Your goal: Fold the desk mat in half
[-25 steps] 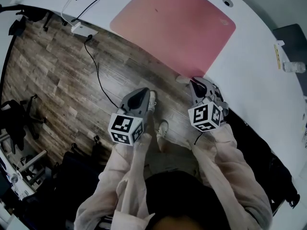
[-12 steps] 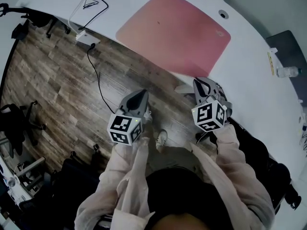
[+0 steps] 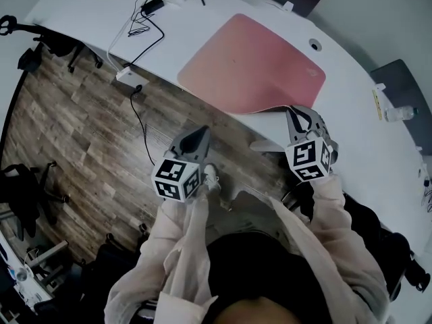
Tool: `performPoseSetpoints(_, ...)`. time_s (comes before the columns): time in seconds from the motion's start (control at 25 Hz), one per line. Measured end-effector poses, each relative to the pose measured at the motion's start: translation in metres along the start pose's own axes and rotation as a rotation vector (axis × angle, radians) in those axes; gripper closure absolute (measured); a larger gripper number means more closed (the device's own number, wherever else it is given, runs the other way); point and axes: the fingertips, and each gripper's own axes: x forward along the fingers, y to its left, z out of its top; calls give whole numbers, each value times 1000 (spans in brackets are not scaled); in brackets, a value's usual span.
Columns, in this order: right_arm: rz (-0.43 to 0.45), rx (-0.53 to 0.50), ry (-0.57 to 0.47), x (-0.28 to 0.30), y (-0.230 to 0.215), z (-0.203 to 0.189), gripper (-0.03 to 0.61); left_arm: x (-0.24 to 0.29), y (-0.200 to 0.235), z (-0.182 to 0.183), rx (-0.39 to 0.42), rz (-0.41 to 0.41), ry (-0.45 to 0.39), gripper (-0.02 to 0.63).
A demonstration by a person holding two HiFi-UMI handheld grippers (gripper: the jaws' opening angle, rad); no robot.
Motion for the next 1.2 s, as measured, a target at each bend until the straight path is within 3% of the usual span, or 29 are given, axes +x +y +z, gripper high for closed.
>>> performPoseSetpoints(0.56,-75,-45,-100,75,-97,76,546,56,33,64,109,-67,12,586)
performPoseSetpoints(1.2,29,-83,-150,267,-168,136,546,163,123,123,78,6,60,586)
